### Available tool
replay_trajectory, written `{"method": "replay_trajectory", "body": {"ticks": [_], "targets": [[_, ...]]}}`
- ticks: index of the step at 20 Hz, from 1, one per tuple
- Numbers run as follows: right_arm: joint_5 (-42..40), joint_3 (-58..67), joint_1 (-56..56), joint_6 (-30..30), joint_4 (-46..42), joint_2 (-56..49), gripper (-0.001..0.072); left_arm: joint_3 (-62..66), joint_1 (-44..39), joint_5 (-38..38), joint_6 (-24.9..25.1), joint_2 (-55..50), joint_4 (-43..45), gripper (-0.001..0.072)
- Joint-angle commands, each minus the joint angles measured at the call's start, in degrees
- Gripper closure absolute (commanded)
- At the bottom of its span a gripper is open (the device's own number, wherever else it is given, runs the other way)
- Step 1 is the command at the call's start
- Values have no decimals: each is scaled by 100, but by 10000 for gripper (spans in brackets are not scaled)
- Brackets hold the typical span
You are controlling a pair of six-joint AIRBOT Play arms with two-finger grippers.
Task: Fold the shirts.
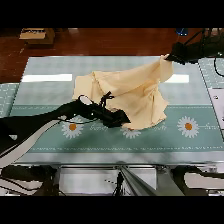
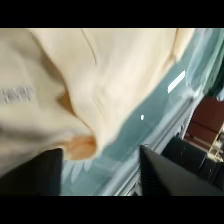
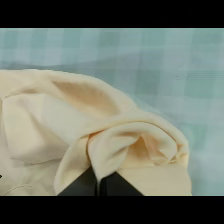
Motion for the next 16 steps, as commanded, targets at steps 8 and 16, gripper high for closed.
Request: {"method": "replay_trajectory", "body": {"ticks": [8, 16], "targets": [[-42, 2, -4, 39, -22, 39, 682, 345, 101, -957, 772, -87, -153, 685], [-1080, 2, -2, -35, -42, 1456, 682, 645, 1631, -839, 1082, 3722, -120, 686]]}}
